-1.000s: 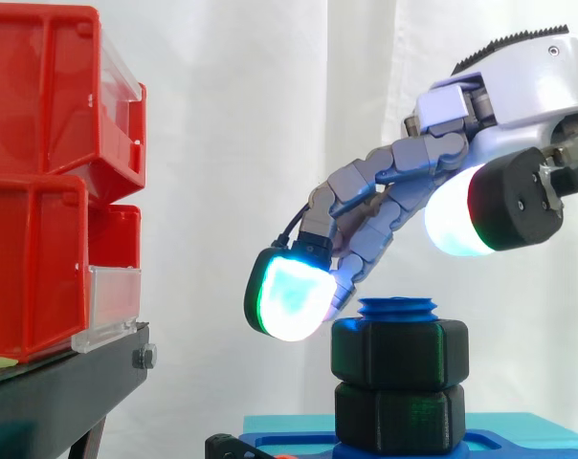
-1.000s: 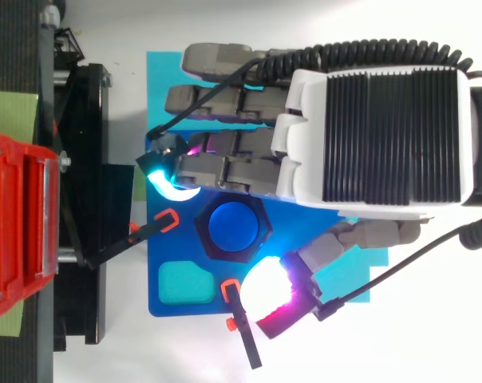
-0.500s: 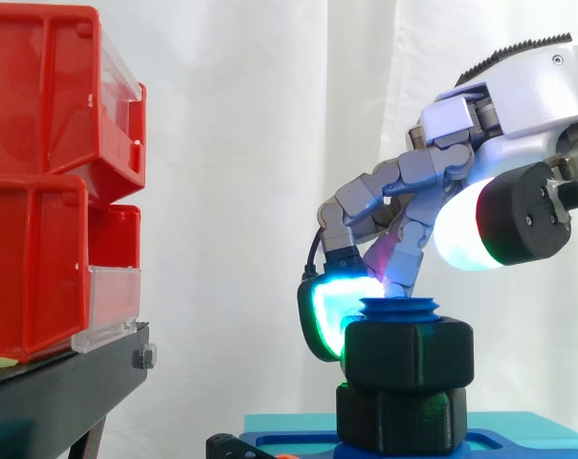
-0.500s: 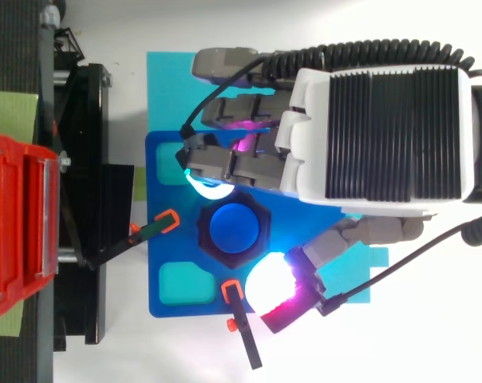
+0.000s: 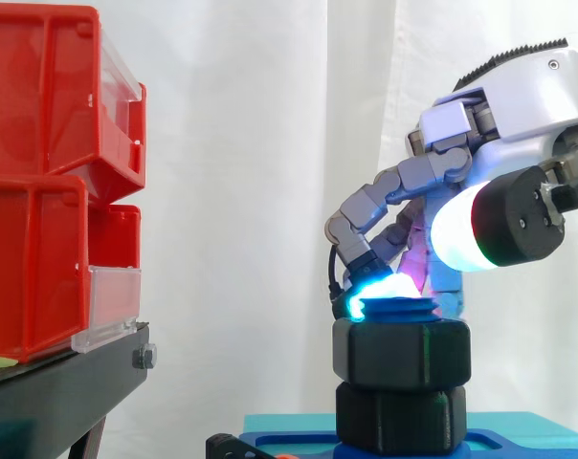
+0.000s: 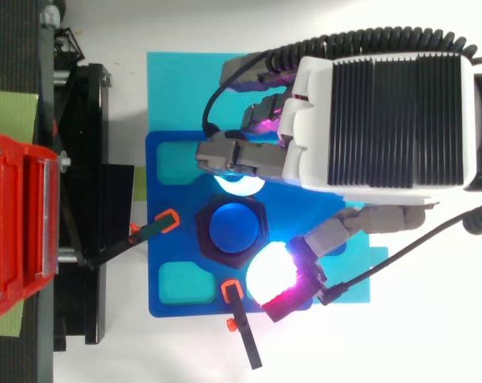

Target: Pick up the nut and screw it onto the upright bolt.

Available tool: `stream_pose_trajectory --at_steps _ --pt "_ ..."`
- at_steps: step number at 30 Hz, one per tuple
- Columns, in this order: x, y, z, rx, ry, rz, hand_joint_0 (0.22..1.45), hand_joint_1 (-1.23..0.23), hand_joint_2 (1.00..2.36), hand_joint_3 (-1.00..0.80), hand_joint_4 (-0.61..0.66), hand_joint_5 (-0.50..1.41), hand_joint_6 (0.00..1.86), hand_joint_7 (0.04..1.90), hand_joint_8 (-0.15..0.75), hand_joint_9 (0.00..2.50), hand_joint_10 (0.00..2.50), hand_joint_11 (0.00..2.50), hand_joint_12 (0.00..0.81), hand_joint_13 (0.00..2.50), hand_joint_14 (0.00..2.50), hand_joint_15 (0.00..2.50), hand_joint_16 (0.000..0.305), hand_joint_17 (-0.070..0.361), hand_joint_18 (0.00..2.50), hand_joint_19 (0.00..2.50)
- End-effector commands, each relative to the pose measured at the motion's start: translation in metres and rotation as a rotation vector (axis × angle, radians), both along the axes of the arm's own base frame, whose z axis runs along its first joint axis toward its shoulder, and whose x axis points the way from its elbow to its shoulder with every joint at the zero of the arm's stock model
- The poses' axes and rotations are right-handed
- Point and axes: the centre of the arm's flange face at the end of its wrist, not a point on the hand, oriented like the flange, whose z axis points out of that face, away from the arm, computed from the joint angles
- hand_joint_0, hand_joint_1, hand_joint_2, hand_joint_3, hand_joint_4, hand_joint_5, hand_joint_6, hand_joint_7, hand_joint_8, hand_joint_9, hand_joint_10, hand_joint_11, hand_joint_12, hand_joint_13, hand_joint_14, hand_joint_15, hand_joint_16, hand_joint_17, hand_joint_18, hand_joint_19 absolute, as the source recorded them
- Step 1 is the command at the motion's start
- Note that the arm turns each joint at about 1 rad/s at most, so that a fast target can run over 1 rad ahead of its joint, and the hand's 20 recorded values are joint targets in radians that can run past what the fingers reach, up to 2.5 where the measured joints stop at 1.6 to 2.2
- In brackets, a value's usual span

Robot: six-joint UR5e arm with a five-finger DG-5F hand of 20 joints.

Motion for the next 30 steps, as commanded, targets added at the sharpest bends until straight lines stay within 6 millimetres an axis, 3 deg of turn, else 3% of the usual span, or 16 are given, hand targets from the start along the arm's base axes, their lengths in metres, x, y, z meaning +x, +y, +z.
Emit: stream_pose_trajectory --at_steps 1,7,17,20,25,30 --pt "0.000 -0.002 -0.001 0.000 0.004 -0.002 0.49 -0.32 1.00 -0.50 0.08 0.09 0.51 1.46 0.229 1.46 0.00 0.00 0.147 1.05 0.00 0.00 0.014 0.031 0.63 0.00" --pt "-0.003 -0.008 0.001 -0.003 0.017 -0.009 0.50 -0.32 1.00 -0.50 0.07 0.10 0.55 1.39 0.235 1.70 0.00 0.00 0.121 1.21 0.00 0.00 0.010 0.022 0.83 0.08" --pt "-0.008 -0.023 0.021 -0.022 0.059 -0.023 0.50 -0.32 1.00 -0.50 0.08 0.10 0.52 1.43 0.239 1.73 0.00 0.05 0.124 1.25 0.00 0.00 0.010 0.023 0.90 0.13" --pt "-0.010 -0.029 0.026 -0.032 0.069 -0.029 0.50 -0.32 1.00 -0.50 0.11 0.06 0.50 1.39 0.254 1.66 0.00 0.06 0.136 1.21 0.00 0.01 0.014 0.031 0.87 0.14" --pt "-0.010 -0.036 0.033 -0.046 0.065 -0.034 0.49 -0.33 1.00 -0.50 0.19 -0.04 0.50 1.04 0.226 1.24 0.00 0.00 0.179 0.94 0.00 0.00 0.019 0.044 0.68 0.11" --pt "-0.006 -0.035 0.043 -0.023 0.031 -0.012 0.48 -0.34 1.00 -0.50 0.15 -0.10 0.50 0.88 0.221 1.05 0.00 0.00 0.196 0.86 0.00 0.00 0.020 0.046 0.59 0.08"
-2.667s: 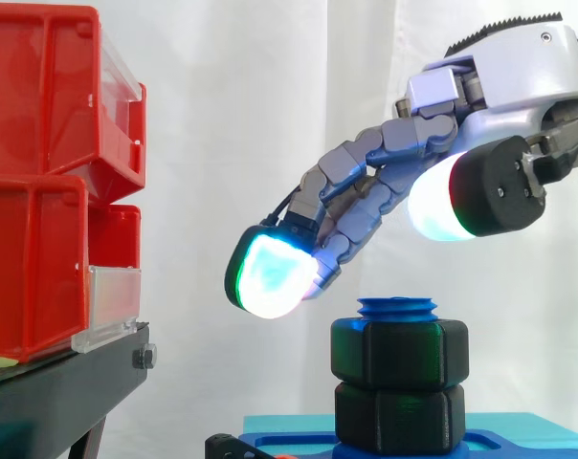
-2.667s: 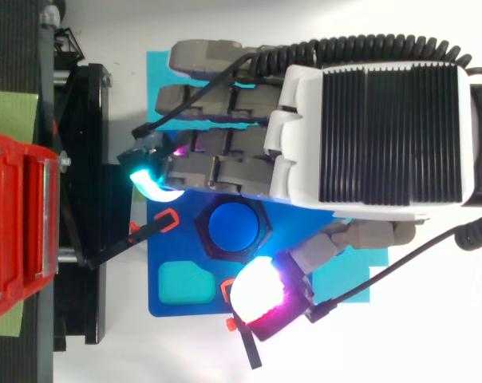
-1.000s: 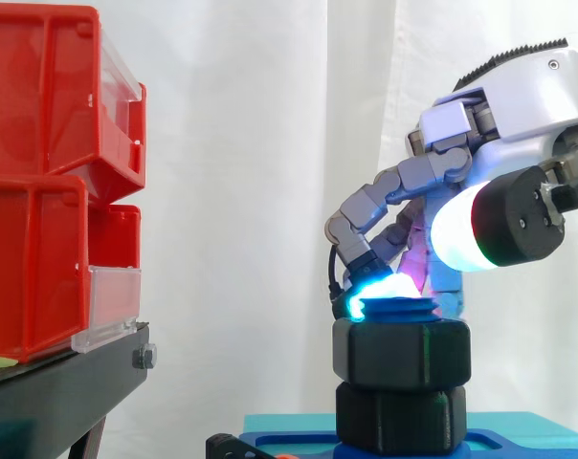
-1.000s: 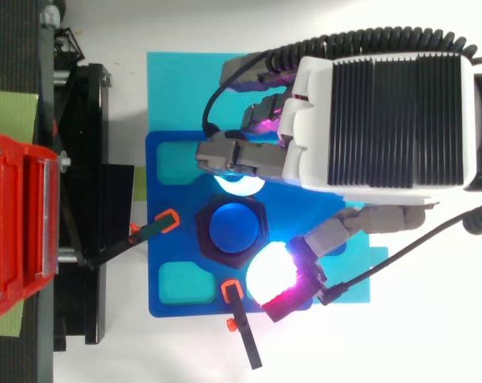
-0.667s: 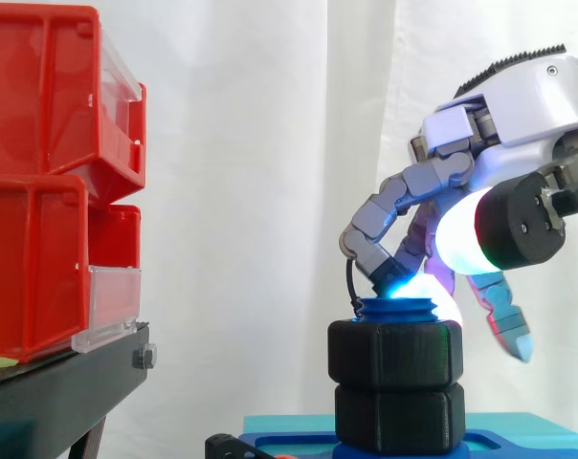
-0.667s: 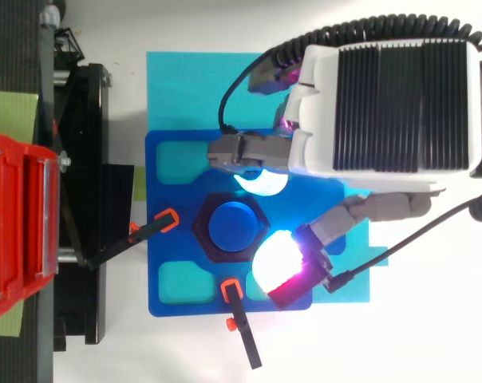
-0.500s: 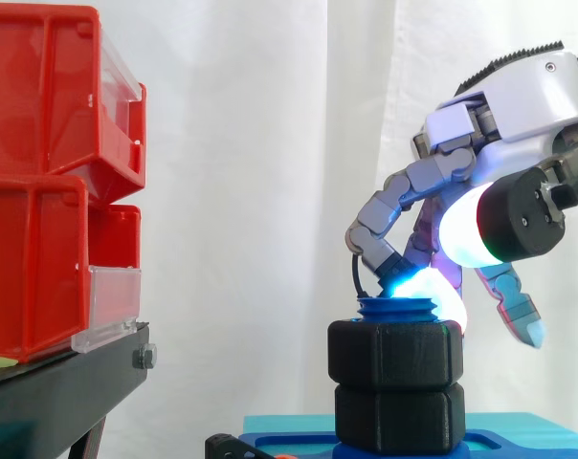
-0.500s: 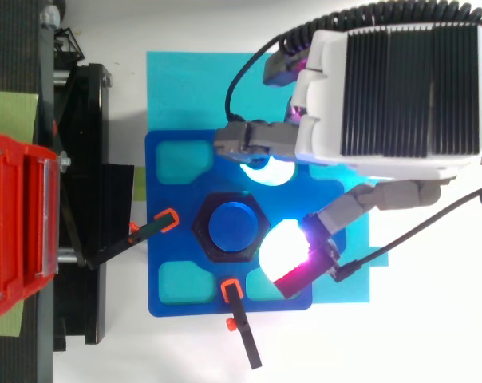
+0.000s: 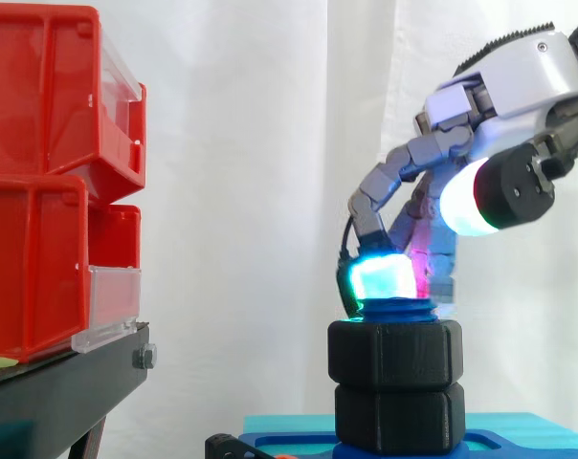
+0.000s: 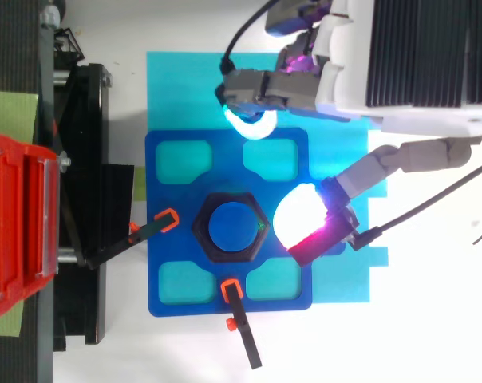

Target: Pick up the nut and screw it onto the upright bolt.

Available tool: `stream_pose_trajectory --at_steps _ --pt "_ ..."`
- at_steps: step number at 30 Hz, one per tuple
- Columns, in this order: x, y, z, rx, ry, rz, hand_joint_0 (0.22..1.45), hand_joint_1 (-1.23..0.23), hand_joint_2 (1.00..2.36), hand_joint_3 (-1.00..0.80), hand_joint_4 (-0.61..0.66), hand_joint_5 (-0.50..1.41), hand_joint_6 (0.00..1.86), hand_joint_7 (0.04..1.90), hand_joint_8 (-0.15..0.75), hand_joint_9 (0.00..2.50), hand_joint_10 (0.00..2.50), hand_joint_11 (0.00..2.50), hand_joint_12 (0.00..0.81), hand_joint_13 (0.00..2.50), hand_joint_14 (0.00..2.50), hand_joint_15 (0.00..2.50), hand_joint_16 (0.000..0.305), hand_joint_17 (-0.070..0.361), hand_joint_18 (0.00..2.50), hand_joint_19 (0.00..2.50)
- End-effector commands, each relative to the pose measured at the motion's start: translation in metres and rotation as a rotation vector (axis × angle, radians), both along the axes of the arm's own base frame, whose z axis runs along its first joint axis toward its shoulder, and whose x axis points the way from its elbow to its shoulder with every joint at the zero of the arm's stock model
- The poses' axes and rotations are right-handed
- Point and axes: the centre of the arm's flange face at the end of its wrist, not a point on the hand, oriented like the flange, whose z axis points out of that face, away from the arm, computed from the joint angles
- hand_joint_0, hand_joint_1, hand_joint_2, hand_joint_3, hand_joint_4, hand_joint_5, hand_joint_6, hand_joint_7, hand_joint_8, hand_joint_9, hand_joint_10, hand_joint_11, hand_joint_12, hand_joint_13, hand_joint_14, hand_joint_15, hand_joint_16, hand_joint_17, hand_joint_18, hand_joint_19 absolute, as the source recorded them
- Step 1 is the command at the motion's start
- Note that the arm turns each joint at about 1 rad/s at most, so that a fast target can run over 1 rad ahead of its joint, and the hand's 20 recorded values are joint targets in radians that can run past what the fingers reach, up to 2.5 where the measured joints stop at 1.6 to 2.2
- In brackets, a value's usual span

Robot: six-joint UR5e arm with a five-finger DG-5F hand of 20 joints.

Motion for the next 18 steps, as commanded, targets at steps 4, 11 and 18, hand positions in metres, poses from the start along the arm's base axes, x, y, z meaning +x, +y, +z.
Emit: stream_pose_trajectory --at_steps 4,11,18 --pt "0.005 0.003 0.009 0.061 -0.038 0.033 0.48 -0.34 1.00 -0.50 0.11 -0.12 0.50 0.78 0.215 0.94 0.00 0.00 0.199 0.81 0.00 0.00 0.022 0.049 0.53 0.05" --pt "0.013 0.021 0.012 0.173 -0.087 0.046 0.48 -0.34 1.00 -0.50 0.09 -0.14 0.50 0.69 0.209 0.86 0.00 0.00 0.205 0.77 0.00 0.00 0.023 0.051 0.46 0.01" --pt "0.019 0.038 0.009 0.245 -0.112 0.047 0.47 -0.34 1.00 -0.50 0.10 -0.14 0.50 0.69 0.209 0.85 0.00 0.00 0.206 0.76 0.00 0.00 0.023 0.051 0.45 0.01"
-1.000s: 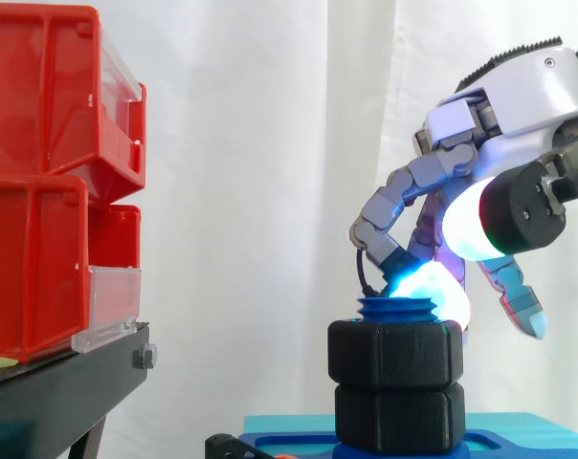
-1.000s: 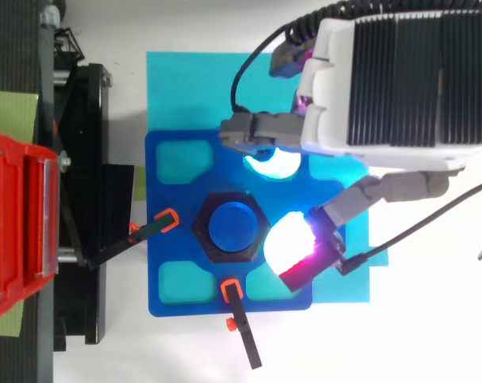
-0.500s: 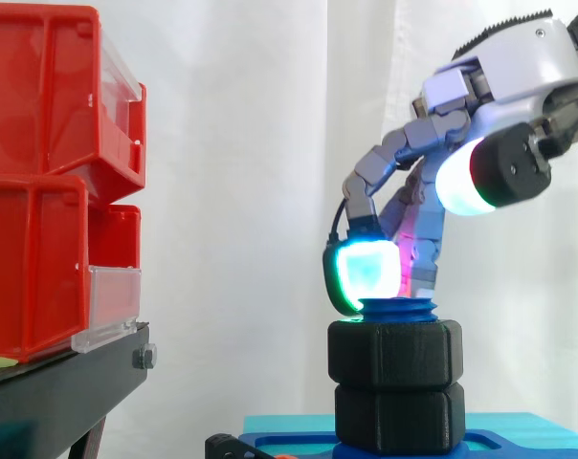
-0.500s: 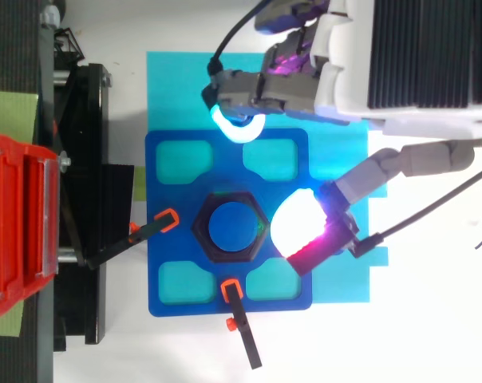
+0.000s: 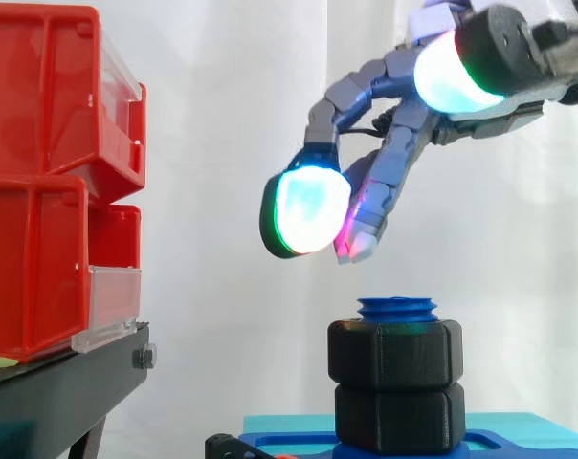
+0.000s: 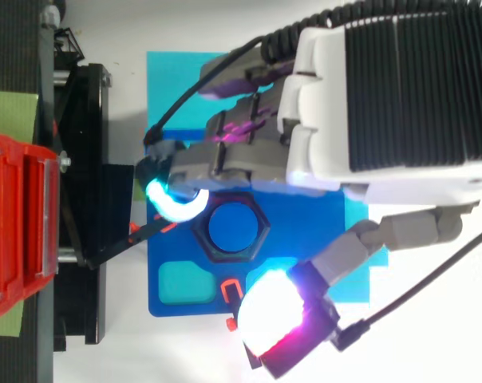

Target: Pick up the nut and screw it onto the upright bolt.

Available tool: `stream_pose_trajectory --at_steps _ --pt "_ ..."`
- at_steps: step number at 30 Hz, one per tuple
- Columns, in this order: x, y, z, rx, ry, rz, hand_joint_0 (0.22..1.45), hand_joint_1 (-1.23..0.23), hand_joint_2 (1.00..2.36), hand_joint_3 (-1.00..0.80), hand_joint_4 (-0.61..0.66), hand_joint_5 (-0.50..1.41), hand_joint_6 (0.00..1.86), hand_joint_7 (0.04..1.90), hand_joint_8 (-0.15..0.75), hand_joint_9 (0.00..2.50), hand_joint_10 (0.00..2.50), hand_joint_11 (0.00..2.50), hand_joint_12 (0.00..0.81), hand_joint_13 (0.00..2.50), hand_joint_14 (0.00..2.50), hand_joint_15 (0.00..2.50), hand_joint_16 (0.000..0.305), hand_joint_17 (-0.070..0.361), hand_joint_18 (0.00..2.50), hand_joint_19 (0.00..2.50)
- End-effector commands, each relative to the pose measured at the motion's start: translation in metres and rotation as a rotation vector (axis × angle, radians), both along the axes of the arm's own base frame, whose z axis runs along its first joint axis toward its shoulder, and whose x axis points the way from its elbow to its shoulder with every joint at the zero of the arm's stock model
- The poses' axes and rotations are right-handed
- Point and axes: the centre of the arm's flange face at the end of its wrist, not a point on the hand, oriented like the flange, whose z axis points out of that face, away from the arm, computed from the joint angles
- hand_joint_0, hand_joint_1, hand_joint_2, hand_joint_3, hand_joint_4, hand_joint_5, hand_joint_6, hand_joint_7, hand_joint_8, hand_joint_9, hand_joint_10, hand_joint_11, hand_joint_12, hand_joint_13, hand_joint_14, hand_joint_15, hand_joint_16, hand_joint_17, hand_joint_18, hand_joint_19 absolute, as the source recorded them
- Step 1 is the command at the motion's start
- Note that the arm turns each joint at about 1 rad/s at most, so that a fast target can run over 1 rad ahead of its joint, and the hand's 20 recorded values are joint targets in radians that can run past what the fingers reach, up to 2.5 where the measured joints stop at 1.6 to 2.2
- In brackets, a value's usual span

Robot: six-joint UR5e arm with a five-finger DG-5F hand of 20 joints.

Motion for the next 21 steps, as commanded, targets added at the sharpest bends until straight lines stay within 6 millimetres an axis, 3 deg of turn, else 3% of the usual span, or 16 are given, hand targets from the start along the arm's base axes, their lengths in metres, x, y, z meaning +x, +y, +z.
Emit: stream_pose_trajectory --at_steps 1,3,7,9,16,21 --pt "0.005 0.010 -0.009 0.020 -0.001 0.002 0.47 -0.35 1.00 -0.50 0.10 -0.14 0.50 0.69 0.209 0.85 0.00 0.00 0.207 0.76 0.00 0.00 0.023 0.051 0.45 0.01" --pt "0.006 0.012 -0.011 0.022 -0.004 0.002 0.48 -0.35 1.00 -0.50 0.10 -0.14 0.50 0.70 0.207 0.85 0.00 0.00 0.205 0.77 0.00 0.00 0.023 0.051 0.45 0.01" --pt "0.017 0.017 -0.034 0.034 -0.007 -0.009 0.48 -0.35 1.00 -0.50 0.10 -0.14 0.50 0.70 0.210 0.86 0.00 0.00 0.205 0.78 0.00 0.00 0.023 0.051 0.46 0.01" --pt "0.020 0.018 -0.033 0.040 -0.023 -0.014 0.48 -0.35 1.00 -0.50 0.10 -0.14 0.50 0.71 0.210 0.86 0.00 0.00 0.202 0.78 0.00 0.00 0.023 0.051 0.47 0.01" --pt "0.015 0.017 -0.037 0.016 0.015 -0.012 0.48 -0.35 1.00 -0.50 0.10 -0.14 0.50 0.71 0.206 0.81 0.00 0.00 0.206 0.77 0.00 0.00 0.023 0.052 0.46 0.01" --pt "0.012 0.017 -0.052 0.008 0.039 -0.010 0.48 -0.35 1.00 -0.50 0.10 -0.14 0.50 0.71 0.204 0.77 0.00 0.00 0.212 0.75 0.00 0.00 0.024 0.053 0.44 0.01"
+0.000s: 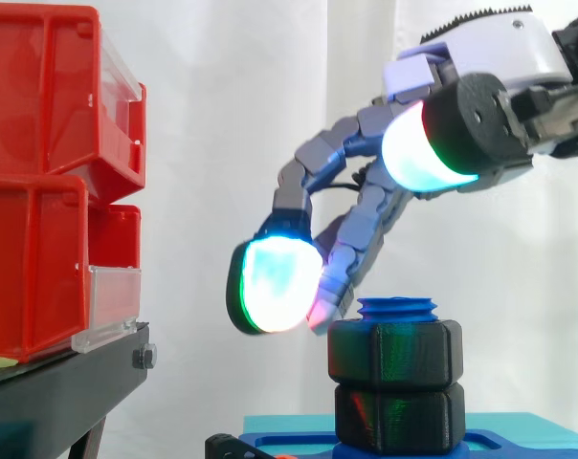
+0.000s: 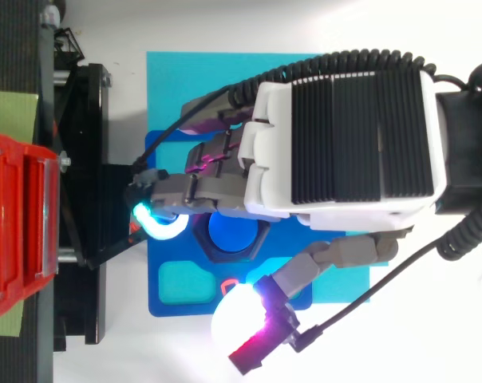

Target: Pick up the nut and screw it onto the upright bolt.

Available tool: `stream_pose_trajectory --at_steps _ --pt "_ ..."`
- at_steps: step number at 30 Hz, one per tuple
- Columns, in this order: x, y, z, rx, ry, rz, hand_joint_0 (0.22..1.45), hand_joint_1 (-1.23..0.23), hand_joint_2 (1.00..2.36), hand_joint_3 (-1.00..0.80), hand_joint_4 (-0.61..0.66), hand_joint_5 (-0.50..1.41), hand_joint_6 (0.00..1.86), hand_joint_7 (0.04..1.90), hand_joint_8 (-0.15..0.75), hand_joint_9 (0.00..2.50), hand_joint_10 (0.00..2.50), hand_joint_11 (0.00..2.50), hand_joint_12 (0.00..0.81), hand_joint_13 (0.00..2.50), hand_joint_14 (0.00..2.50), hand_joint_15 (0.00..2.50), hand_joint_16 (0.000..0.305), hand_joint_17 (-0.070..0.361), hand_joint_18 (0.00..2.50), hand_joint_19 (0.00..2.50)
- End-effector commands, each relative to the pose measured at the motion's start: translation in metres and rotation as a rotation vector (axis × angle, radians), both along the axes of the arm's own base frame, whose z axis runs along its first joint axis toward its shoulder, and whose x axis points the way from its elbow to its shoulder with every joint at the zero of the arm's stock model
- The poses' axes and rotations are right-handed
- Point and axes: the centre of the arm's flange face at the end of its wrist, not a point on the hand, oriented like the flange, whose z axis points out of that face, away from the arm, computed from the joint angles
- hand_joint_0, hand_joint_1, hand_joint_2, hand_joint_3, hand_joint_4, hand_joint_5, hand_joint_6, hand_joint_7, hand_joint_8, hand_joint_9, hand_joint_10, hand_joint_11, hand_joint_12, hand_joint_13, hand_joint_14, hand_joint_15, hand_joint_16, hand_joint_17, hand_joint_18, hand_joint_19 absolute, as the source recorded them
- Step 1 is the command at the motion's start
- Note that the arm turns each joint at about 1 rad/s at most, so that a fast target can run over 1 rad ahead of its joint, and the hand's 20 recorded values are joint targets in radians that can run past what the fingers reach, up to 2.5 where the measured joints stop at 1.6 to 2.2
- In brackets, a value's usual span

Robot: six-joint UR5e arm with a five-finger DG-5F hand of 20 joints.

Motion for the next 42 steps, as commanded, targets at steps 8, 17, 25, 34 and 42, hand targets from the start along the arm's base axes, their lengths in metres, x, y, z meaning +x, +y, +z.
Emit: stream_pose_trajectory --at_steps 8,17,25,34,42 --pt "-0.007 -0.007 -0.017 -0.006 0.050 0.001 0.48 -0.35 1.00 -0.50 0.11 -0.14 0.50 0.73 0.210 0.78 0.00 0.00 0.209 0.78 0.00 0.00 0.023 0.052 0.48 0.03" --pt "-0.009 -0.012 -0.018 -0.003 0.055 0.017 0.49 -0.35 1.00 -0.50 0.16 -0.10 0.50 0.91 0.220 0.82 0.00 0.00 0.202 0.84 0.00 0.00 0.023 0.051 0.55 0.07" --pt "-0.010 -0.017 -0.018 -0.004 0.065 0.012 0.50 -0.36 1.00 -0.50 0.08 -0.05 0.51 1.35 0.226 0.87 0.00 0.00 0.188 0.88 0.00 0.00 0.021 0.047 0.61 0.09" --pt "-0.012 -0.031 -0.016 -0.022 0.067 0.012 0.51 -0.36 1.00 -0.50 0.08 -0.06 0.58 1.29 0.233 0.92 0.00 0.00 0.185 0.93 0.00 0.00 0.020 0.045 0.66 0.11" --pt "-0.015 -0.045 -0.016 -0.027 0.075 0.012 0.52 -0.37 1.00 -0.50 0.07 0.00 0.60 1.43 0.263 1.19 0.00 0.00 0.160 1.04 0.00 0.00 0.019 0.042 0.79 0.15"
